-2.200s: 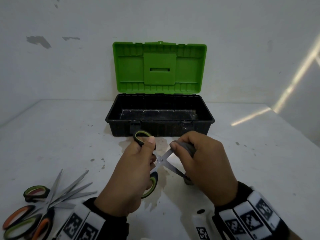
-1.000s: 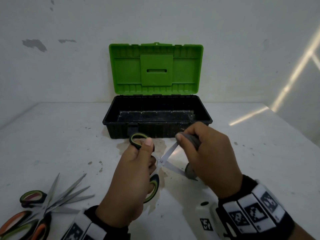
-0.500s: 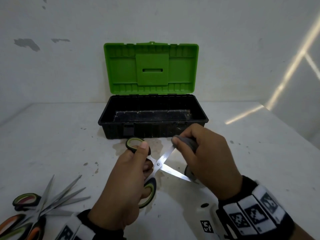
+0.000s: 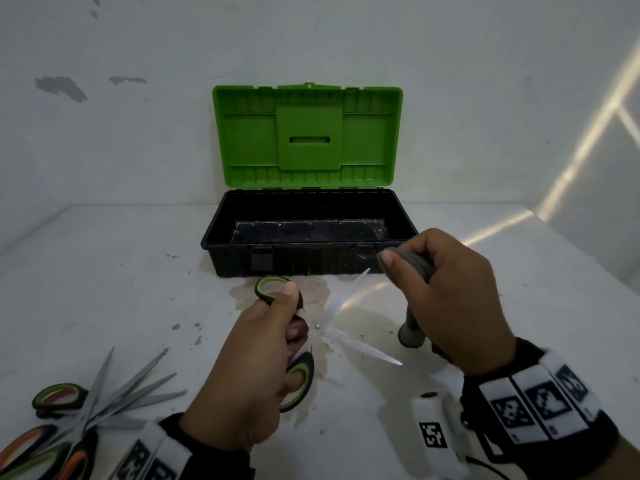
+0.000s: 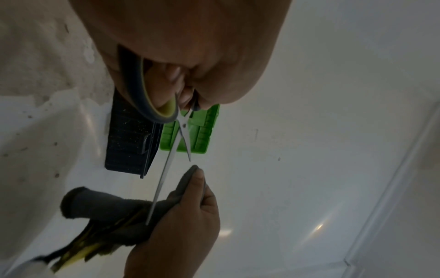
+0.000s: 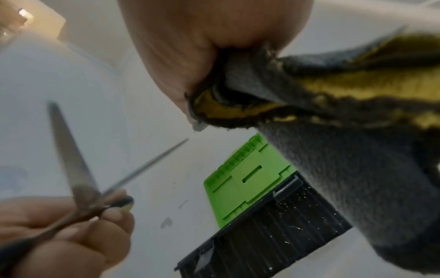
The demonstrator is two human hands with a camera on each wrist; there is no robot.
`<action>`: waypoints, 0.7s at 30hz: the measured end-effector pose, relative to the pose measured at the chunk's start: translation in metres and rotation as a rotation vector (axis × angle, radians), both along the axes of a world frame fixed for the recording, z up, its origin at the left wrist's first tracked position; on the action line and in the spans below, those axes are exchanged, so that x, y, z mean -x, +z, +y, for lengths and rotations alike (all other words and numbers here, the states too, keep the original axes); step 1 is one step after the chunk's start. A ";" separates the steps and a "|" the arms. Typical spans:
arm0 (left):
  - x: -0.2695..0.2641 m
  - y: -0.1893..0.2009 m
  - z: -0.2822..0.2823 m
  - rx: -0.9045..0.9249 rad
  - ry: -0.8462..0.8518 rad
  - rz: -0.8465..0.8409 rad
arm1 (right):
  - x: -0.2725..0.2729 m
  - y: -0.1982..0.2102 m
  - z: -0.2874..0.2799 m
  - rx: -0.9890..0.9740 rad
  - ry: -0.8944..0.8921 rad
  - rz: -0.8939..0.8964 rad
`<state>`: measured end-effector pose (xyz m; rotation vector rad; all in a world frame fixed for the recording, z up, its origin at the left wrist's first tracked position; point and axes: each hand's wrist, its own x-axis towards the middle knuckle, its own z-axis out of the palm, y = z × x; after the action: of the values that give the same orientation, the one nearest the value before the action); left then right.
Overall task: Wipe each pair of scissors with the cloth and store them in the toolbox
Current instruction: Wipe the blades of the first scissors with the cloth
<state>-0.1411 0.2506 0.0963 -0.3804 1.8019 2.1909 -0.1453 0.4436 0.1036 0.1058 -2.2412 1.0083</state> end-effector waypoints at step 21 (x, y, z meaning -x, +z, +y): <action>0.011 0.005 0.002 0.081 -0.040 0.089 | -0.004 -0.007 -0.032 -0.303 0.202 -0.042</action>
<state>-0.1523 0.2524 0.1017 -0.2654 1.9326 2.1438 -0.1412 0.4114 0.0962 0.4546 -2.4455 0.7690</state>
